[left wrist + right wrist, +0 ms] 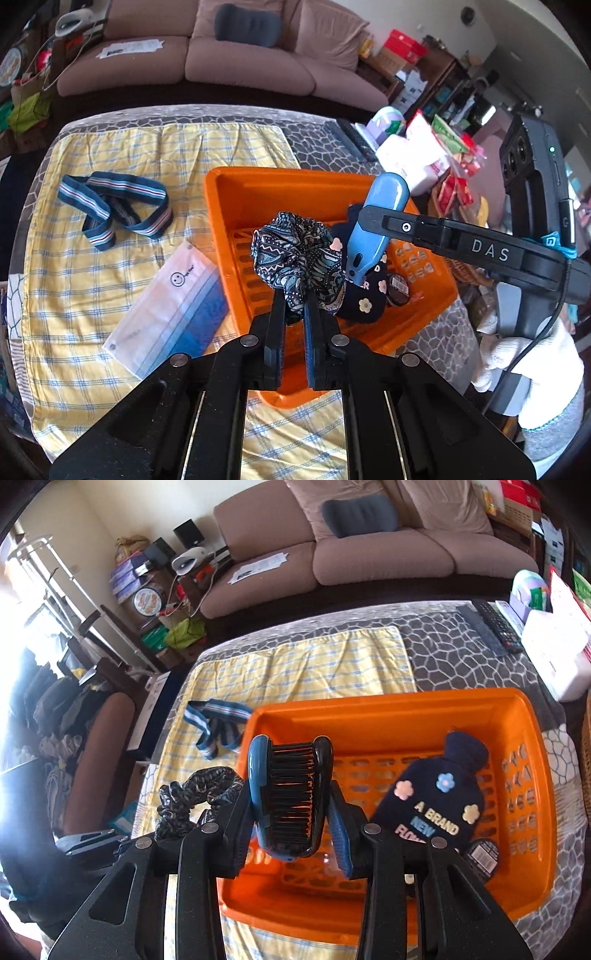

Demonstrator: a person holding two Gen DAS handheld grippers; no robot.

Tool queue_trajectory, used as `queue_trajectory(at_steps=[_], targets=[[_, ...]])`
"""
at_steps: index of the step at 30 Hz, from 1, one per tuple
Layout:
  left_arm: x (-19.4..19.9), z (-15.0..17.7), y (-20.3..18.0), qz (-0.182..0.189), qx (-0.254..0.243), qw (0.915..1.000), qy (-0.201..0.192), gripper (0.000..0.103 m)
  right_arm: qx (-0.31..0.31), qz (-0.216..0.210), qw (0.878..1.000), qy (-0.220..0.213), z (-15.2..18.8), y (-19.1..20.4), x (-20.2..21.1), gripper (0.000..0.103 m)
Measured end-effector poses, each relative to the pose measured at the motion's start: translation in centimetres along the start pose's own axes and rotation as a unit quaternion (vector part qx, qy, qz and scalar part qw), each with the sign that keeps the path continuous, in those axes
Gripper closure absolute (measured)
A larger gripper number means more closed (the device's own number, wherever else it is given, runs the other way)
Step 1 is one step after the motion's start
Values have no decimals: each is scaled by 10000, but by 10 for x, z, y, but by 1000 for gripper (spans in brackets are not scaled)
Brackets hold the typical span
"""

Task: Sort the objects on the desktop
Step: 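Carry the scrunchie and brush over the orange basket with both tools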

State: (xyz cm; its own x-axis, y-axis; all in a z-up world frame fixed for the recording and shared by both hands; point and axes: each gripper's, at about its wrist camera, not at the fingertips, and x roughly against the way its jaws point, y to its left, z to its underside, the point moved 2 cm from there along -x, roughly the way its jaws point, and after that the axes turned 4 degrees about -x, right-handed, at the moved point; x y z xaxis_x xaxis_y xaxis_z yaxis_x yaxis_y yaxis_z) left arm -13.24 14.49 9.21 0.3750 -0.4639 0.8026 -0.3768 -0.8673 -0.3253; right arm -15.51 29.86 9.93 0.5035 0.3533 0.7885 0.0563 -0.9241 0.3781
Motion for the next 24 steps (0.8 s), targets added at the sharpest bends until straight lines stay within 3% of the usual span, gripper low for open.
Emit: queue_trajectory(at_steps=[8, 16, 24], targets=[[-53, -2, -19, -428, -385, 9978, 328, 95, -521, -97, 9984, 211, -1, -56, -26, 66], [-87, -2, -17, -608, -623, 9946, 560, 95, -628, -5, 9964, 572, -6, -75, -79, 66], [-108, -1, -18, -673, -784, 9919, 745, 95, -855, -17, 9933, 780, -7, -88, -101, 65]])
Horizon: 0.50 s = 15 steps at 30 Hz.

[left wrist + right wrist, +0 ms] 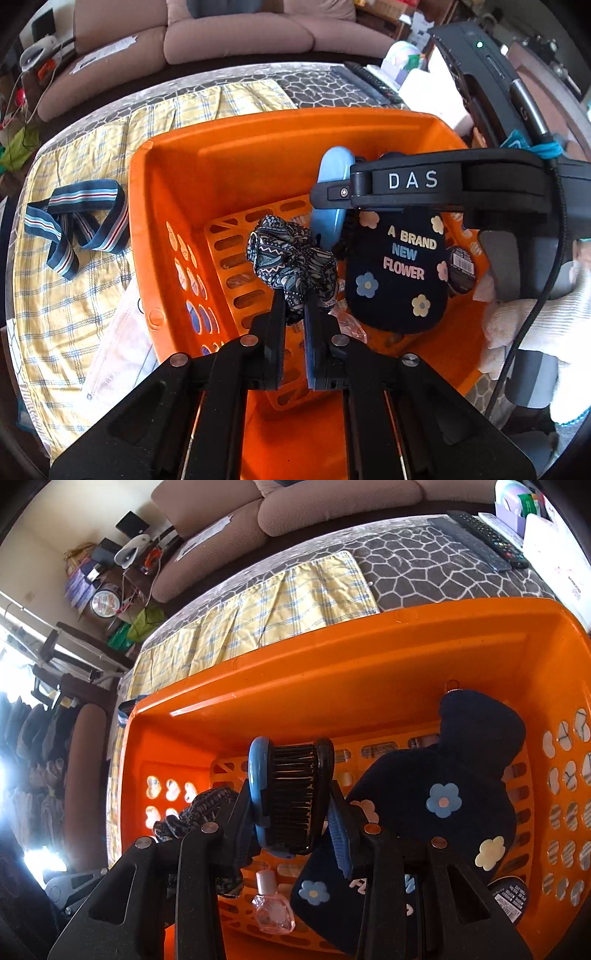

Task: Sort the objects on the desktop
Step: 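Carry the scrunchie and brush over the orange basket with both tools, then lower and open the left tool on the scrunchie while the right tool releases the brush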

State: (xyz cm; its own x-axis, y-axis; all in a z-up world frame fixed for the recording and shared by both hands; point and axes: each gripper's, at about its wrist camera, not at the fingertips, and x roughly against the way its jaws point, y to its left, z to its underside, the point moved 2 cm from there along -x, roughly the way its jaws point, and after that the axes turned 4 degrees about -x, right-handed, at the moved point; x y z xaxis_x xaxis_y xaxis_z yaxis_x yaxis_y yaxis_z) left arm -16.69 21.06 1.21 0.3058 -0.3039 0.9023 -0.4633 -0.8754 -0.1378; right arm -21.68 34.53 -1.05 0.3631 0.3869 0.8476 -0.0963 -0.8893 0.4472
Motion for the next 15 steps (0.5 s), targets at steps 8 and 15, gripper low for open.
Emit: queue_trajectory(at_steps=[8, 15], targets=[[-7, -1, -5, -37, -58, 9999, 105, 95, 32, 215, 9996, 179, -10, -2, -5, 63], [-13, 0, -9, -100, -97, 9997, 187, 95, -94, 288, 9992, 259, -15, -9, -5, 62]])
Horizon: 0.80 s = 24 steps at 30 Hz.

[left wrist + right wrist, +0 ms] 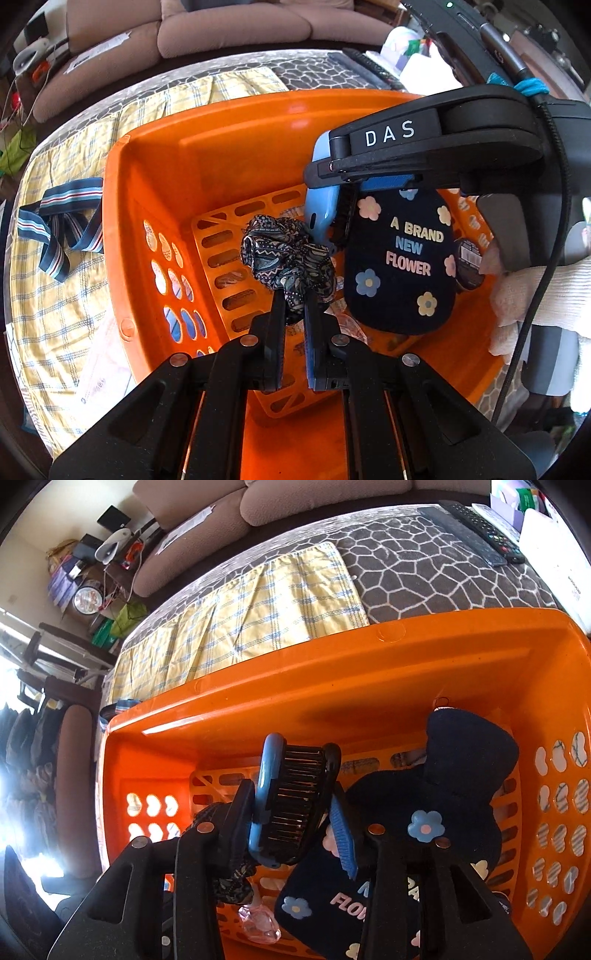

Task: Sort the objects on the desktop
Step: 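Lower and open the left tool on the scrunchie while the right tool releases the brush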

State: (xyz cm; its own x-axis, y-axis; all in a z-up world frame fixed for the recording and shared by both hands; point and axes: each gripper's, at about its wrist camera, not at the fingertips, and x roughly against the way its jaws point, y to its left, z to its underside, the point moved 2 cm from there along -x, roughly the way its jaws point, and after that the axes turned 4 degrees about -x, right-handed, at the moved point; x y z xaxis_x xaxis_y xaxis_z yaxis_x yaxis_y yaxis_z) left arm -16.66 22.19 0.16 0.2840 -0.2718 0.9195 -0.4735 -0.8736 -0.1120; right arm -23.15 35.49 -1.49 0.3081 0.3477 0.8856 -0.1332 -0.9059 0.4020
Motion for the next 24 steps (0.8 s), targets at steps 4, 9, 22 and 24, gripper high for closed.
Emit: queue_trajectory(at_steps=[4, 9, 22, 24], targets=[[0, 0, 0, -51, 26, 10000, 21, 93, 20, 58, 10000, 0, -1, 1, -1, 61], [7, 2, 1, -65, 137, 9999, -17, 89, -67, 63, 9999, -46, -1, 1, 3, 55], [46, 7, 12, 62, 562, 9982, -207, 56, -109, 33, 9991, -407, 10, 4, 46, 33], [51, 6, 11, 66, 598, 9979, -252, 46, -100, 34, 9989, -457, 14, 4, 52, 26]])
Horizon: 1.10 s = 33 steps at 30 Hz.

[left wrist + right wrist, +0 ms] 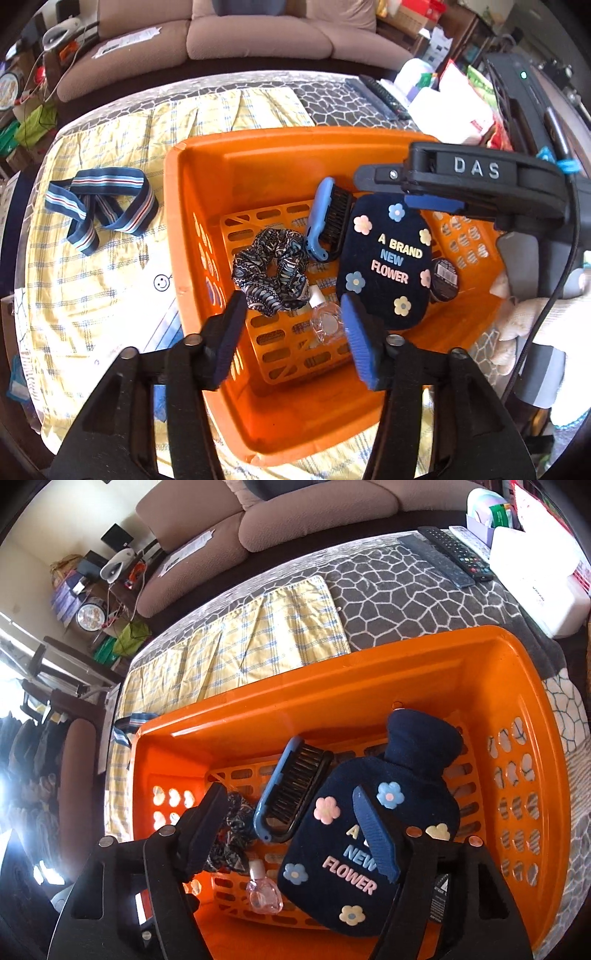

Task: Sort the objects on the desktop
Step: 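Lower and open the left tool on the scrunchie while the right tool releases the brush, then lift both tools away from the basket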

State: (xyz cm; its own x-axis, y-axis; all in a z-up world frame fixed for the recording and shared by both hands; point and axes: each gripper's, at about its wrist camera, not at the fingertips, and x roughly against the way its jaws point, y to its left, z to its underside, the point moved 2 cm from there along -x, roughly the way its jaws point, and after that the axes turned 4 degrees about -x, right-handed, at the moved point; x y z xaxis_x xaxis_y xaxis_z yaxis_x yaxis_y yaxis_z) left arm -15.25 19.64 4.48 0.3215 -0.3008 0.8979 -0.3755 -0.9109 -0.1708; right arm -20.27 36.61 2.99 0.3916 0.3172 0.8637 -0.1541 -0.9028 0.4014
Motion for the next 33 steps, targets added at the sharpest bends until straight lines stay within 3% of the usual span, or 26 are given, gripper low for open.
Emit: queue_trajectory(at_steps=[3, 5, 8, 11, 17, 33], targets=[[10, 2, -1, 17, 30, 10000, -38, 41, 38, 34, 10000, -66, 7, 0, 10, 16], [17, 5, -2, -2, 48, 10000, -78, 26, 55, 37, 9999, -93, 12, 0, 16, 13], [25, 9, -4, 81, 117, 9998, -128, 14, 132, 60, 9998, -100, 19, 2, 24, 0], [34, 13, -7, 52, 121, 9998, -154, 7, 182, 87, 9997, -129, 25, 2, 32, 0], [58, 22, -9, -17, 194, 9993, -315, 2, 272, 241, 9991, -197, 40, 2, 50, 0], [115, 52, -4, -333, 289, 9972, -607, 0, 788, 536, 9947, -383, 95, 23, 94, 0]])
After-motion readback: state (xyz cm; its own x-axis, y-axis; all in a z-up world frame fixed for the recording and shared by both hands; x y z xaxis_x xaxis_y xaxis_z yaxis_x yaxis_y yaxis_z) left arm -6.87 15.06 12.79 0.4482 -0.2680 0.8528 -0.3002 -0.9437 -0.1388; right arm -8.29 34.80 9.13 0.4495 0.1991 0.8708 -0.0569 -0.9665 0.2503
